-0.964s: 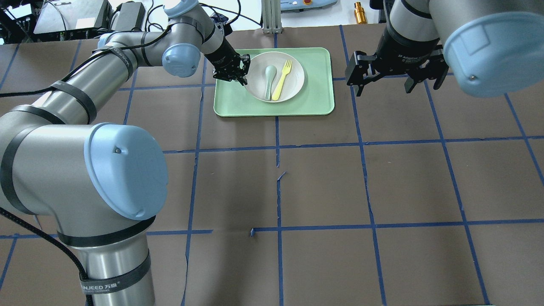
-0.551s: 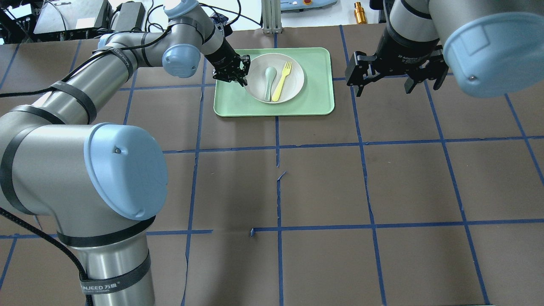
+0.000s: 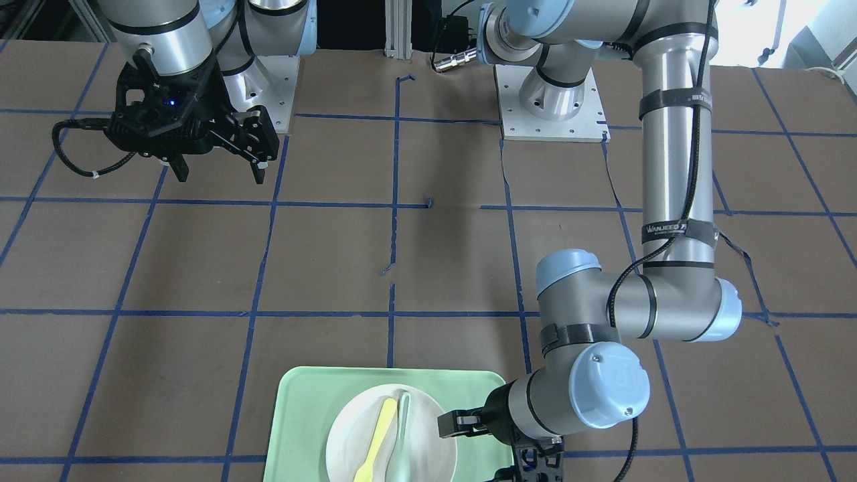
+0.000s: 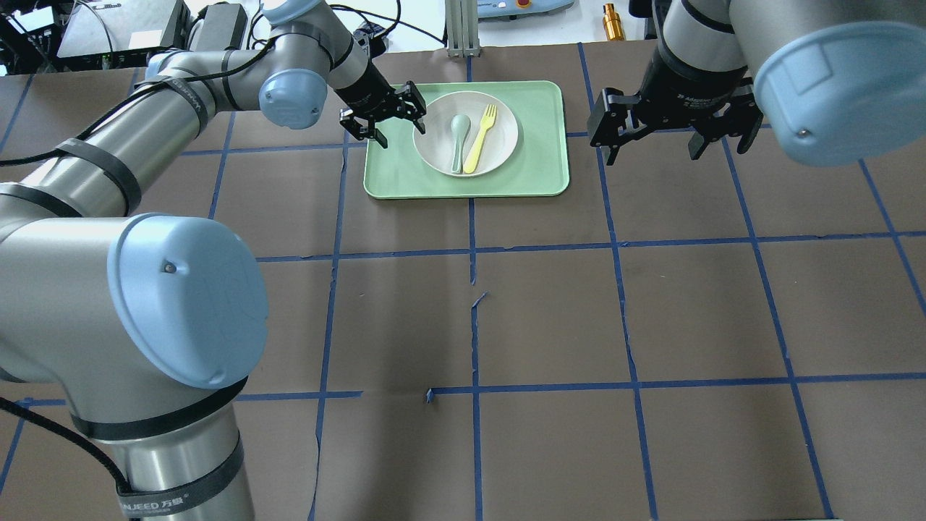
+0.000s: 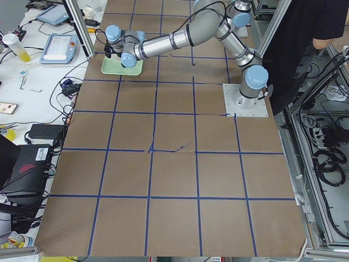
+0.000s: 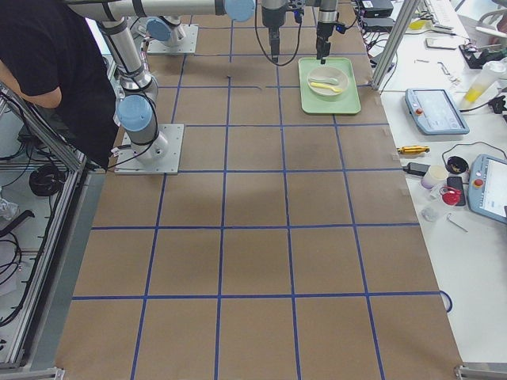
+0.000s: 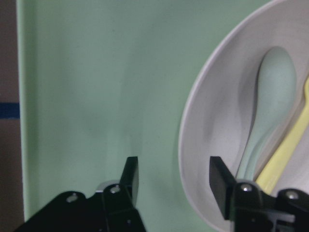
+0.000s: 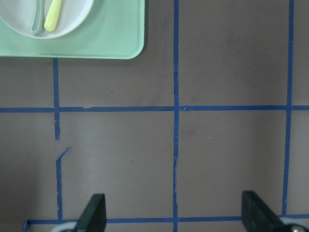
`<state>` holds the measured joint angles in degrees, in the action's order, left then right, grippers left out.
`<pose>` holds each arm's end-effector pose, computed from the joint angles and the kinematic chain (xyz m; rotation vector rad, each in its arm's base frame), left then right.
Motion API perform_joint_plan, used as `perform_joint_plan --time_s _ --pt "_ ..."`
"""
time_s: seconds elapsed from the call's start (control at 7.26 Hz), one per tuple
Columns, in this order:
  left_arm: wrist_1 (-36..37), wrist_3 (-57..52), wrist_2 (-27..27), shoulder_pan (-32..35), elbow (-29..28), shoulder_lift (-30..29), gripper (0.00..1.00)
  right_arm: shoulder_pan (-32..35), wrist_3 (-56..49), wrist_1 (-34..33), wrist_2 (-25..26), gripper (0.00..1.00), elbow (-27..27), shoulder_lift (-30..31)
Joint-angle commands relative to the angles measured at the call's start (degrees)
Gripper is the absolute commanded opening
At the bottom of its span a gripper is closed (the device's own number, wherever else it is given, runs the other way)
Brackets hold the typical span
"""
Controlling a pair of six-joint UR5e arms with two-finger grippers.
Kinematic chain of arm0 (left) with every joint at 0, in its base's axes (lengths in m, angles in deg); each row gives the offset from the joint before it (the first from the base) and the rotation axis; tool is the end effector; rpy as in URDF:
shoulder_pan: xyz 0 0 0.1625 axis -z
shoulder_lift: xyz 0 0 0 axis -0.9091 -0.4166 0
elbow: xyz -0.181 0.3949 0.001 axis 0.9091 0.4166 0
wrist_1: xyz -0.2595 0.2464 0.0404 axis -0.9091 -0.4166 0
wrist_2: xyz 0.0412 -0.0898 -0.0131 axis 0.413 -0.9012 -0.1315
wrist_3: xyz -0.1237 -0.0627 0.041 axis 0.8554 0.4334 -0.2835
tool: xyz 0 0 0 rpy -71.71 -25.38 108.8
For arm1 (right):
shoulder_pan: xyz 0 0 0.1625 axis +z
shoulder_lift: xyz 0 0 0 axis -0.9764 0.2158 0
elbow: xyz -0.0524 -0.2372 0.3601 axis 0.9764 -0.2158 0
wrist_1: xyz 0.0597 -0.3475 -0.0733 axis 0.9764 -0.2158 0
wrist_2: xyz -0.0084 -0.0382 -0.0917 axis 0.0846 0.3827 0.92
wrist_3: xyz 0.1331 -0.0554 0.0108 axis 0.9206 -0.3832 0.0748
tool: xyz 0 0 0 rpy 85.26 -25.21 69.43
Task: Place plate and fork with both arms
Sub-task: 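Raise the left gripper and draw it back from the tray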
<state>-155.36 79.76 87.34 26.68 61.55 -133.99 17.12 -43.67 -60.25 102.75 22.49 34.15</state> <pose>-0.2066 -0.7079 0.2127 0.1494 -2.8000 -0.0059 0.1647 -0.4333 0.4558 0.0073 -3.1147 0.1390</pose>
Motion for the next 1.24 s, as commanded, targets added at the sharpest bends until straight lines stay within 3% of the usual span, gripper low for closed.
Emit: perform_joint_plan --time_s 0.0,0.14,0.28,0.41,0.83,1.1 --pt "-3.19 -2.18 5.18 -2.31 7.36 9.27 1.0 0.0 0.0 0.09 0.0 1.0 0.0 0.03" --pt "-4.5 -4.28 8.69 -3.11 11.93 15.33 1.0 0.0 0.0 0.09 0.0 1.0 0.0 0.03" --pt "-8.34 -6.47 17.34 -3.38 15.11 20.96 1.0 0.0 0.0 0.09 0.0 1.0 0.0 0.03" --pt "-12.21 -6.58 20.82 -3.12 15.84 25.8 1.0 0.0 0.0 0.09 0.0 1.0 0.09 0.03" --pt "-20.05 -6.32 18.05 -0.67 17.24 37.68 1.0 0.0 -0.09 0.09 0.0 1.0 0.0 0.03" --pt "-20.15 -6.32 18.57 1.89 20.05 42.44 1.0 0.0 -0.09 0.0 0.0 1.0 0.09 -0.06"
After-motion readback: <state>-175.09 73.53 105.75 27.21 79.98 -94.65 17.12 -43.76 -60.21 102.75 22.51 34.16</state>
